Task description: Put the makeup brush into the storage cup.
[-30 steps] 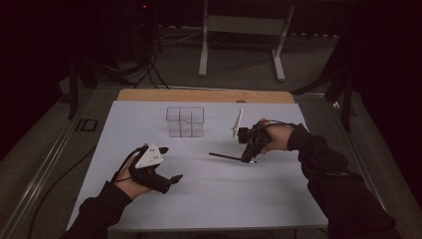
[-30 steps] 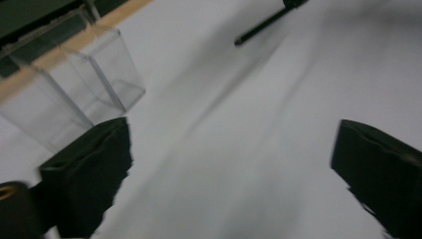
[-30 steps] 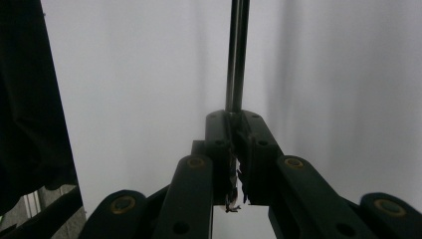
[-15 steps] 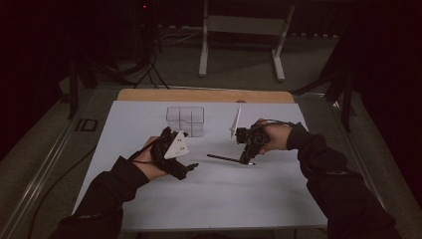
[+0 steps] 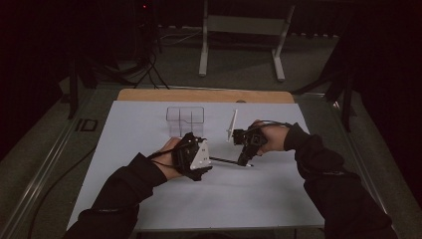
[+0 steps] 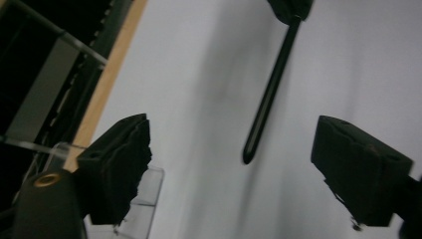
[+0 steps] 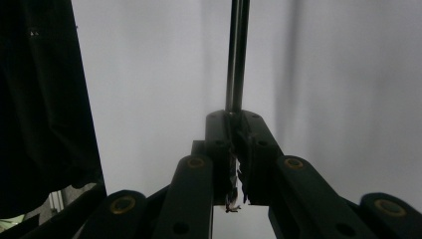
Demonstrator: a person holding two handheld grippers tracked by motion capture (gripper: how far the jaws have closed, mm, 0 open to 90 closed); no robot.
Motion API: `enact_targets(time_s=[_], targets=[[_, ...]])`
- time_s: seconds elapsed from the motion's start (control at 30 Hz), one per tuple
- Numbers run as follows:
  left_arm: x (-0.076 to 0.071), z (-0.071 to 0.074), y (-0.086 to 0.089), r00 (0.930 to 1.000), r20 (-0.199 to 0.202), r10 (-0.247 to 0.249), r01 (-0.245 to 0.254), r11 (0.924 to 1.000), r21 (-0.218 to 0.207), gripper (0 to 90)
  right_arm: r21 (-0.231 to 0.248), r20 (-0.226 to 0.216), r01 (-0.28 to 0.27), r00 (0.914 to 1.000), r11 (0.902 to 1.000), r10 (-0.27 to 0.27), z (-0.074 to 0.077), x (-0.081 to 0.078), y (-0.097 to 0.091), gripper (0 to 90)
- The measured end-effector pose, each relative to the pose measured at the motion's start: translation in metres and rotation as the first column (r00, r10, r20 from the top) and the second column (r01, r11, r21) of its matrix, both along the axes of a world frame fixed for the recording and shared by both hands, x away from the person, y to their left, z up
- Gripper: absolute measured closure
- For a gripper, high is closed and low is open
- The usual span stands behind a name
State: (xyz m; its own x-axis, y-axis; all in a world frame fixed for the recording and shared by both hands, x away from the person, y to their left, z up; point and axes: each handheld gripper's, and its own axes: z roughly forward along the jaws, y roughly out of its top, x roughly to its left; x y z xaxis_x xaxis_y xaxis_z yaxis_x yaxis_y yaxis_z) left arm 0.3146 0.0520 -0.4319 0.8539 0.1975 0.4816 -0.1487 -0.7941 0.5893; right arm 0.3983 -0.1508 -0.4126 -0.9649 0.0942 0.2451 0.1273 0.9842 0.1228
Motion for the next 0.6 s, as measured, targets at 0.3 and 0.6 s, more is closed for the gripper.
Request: enact_targets(time_s=[0.3,0.6], targets=[[-0.005,-0.008,-0.016,0.9984,0.04,-0.04,0.039,0.9987,0.032,28.6,-0.002,-0.023,0.013,0.9996,0.9999,-0.013,-0.002,0.001,0.002,83.5],[-0.006,-0.01,-0.028,0.9885,0.102,-0.111,0.094,0.9835,0.154,43.8,-0.017,-0.056,0.047,0.9973,0.9988,-0.047,-0.004,0.004,0.004,83.5]])
